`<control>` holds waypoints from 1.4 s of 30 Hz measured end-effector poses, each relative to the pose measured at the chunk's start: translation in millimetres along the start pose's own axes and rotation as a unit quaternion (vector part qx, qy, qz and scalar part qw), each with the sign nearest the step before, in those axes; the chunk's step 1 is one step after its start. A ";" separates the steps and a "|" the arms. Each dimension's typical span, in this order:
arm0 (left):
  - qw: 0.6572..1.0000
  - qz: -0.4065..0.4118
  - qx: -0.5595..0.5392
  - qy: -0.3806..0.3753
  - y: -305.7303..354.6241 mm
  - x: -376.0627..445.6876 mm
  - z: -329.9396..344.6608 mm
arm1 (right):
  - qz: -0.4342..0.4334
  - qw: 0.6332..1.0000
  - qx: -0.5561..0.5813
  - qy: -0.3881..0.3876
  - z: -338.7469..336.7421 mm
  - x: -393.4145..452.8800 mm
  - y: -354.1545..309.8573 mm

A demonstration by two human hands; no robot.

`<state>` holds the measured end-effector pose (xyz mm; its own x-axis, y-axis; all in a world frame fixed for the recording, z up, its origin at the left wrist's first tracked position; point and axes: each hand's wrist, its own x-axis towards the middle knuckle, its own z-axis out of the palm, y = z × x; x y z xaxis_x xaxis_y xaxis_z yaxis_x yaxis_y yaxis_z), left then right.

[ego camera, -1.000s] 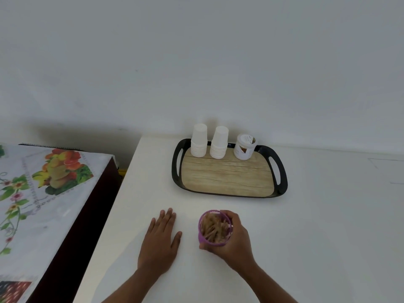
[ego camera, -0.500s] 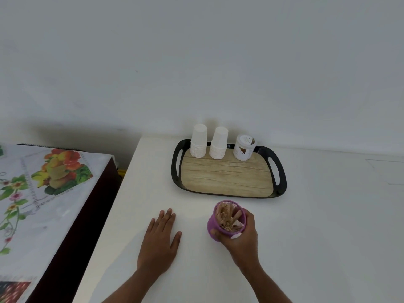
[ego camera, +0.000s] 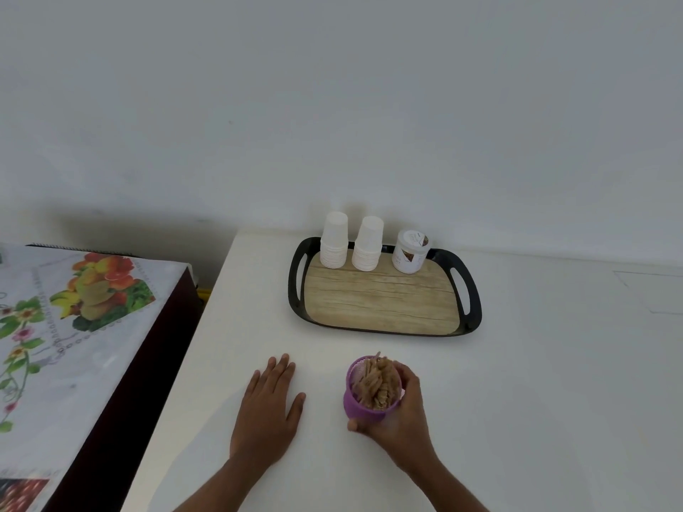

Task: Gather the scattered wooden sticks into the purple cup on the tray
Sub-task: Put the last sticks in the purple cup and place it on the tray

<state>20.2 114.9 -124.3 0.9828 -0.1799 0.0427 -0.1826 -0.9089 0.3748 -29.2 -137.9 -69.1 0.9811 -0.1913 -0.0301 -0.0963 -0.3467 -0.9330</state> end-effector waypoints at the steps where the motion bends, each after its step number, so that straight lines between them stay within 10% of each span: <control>1: 1.000 -0.003 -0.001 0.000 -0.3 0.5 0.9 | -0.003 1.000 -0.003 -0.018 -0.8 -0.3 1.5; 26: 1.000 -0.002 -0.007 0.007 -0.6 -0.2 0.4 | -0.054 0.993 -0.087 0.063 8.4 -4.2 -8.6; 42: 1.000 -0.002 -0.014 0.004 -0.2 0.4 0.3 | -0.056 0.996 -0.049 -0.044 0.9 -2.0 -7.4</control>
<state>20.5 114.9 -124.7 0.9837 -0.1728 0.0492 -0.1779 -0.8989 0.4004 -30.3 -134.1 -62.5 0.9970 -0.0673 0.0371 0.0028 -0.4497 -0.8932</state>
